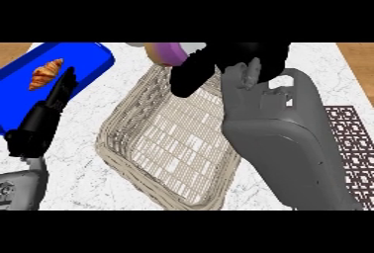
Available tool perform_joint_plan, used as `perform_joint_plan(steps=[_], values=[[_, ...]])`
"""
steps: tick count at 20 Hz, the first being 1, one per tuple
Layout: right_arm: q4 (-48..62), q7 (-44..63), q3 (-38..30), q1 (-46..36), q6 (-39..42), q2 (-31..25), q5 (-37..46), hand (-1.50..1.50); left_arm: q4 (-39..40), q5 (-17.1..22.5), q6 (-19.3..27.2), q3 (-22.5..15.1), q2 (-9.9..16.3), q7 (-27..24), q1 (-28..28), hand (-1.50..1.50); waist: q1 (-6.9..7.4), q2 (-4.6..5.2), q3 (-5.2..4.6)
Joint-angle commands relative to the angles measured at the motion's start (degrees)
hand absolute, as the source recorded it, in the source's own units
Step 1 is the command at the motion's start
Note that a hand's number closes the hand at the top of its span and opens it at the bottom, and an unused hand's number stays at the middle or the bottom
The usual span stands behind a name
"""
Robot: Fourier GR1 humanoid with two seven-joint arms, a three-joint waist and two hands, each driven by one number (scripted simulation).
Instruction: Pick the can from the placemat and place it in the basket
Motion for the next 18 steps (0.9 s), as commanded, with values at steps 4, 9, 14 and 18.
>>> perform_joint_plan(steps=[4,9,14,18], values=[[4.45,8.52,3.89,-0.09,11.13,0.46,1.22,1.5,0.86,0.2,-0.02,0.61,0.25,-0.15,-1.05,0.0,-0.64,0.03,0.03],[1.02,11.75,-1.23,-0.03,12.97,0.64,-7.36,-1.5,1.44,-0.11,0.03,1.11,0.8,-0.2,-1.65,0.0,-0.94,-0.09,0.08],[-0.2,13.67,-0.35,-1.58,5.03,0.65,-10.05,-1.5,-0.35,-0.31,-0.55,0.14,0.17,-0.71,1.43,0.0,0.01,0.02,0.08],[-1.92,7.39,-4.23,0.27,-6.74,0.66,-4.68,-1.5,-1.25,0.9,-1.95,0.87,1.21,-0.02,1.16,0.0,0.14,0.14,0.11]])
